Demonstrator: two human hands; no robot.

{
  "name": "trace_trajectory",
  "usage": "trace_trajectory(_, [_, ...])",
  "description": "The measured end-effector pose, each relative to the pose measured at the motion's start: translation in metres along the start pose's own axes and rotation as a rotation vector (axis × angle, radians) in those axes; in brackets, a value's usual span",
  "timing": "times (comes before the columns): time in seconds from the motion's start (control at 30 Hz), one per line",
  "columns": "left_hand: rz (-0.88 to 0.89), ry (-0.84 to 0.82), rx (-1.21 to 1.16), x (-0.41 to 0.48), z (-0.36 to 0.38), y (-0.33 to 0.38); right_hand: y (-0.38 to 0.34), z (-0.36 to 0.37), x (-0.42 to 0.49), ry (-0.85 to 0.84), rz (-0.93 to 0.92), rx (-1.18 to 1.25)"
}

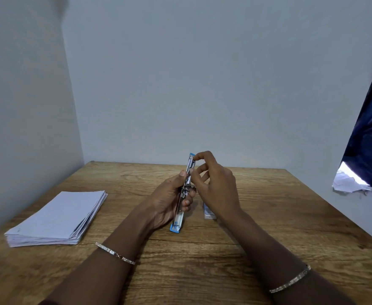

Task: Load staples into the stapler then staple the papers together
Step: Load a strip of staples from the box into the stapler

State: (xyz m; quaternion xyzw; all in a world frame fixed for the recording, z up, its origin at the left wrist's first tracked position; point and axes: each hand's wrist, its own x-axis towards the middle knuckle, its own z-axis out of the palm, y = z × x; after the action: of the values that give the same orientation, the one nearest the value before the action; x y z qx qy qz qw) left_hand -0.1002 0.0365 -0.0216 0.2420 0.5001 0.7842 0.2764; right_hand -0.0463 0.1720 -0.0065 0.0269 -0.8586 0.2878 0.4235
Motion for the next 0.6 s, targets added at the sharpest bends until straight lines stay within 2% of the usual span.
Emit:
trace_trajectory(0.1, [-0.014,0.005,0.045,0.0,0.0,0.001,0.006,-0.003,0.002,0.0,-0.104,-0.177])
trace_trajectory(0.27, [-0.027,0.014,0.092,-0.001,0.0,0.001,0.015,-0.012,0.006,0.019,-0.209,-0.285])
trace_trajectory(0.4, [-0.052,0.026,0.093,0.001,-0.002,0.003,0.019,-0.022,0.01,-0.067,-0.326,-0.476])
trace_trajectory(0.6, [-0.066,0.051,0.091,0.004,-0.006,0.004,0.013,-0.022,0.01,-0.011,-0.426,-0.556])
